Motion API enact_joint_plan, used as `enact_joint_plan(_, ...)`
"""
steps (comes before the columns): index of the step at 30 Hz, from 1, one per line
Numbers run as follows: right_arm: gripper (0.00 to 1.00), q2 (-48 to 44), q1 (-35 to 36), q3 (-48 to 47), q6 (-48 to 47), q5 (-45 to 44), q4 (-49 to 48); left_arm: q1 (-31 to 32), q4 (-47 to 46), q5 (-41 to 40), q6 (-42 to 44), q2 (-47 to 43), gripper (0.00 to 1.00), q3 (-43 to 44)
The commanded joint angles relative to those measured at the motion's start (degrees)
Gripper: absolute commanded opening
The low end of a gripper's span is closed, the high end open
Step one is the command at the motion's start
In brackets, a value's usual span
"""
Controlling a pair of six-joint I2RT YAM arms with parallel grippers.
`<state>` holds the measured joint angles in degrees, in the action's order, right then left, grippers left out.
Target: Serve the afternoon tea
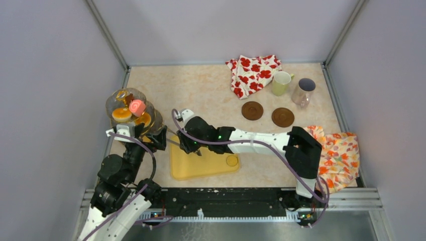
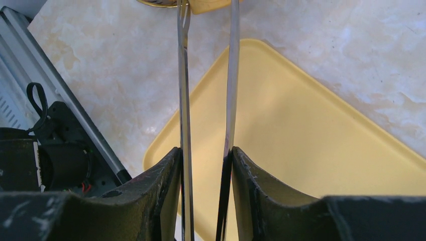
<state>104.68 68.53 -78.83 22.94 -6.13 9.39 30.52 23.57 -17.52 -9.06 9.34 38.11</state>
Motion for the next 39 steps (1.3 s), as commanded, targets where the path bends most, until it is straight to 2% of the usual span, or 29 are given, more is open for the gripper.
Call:
enact_joint_plan(1, 0.38, 1.5, 0.46, -5.2, -0.99, -0.17, -3.88, 0.09, -1.81, -0.32, 0.0, -0.18, 0.99, -0.01)
enact_joint_plan(20, 0.39, 12.14, 0.29, -15.85, -2.99, -2.0, -1.01, 0.09, -1.78, 0.19, 0.09, -0.09, 0.99, 0.02)
enact_joint_plan(39, 0.46, 7.75, 0.29, -14.91, -4.44, -3.63, 1.85, 0.15, -1.7, 0.21, 0.01, 0.15, 0.99, 0.05)
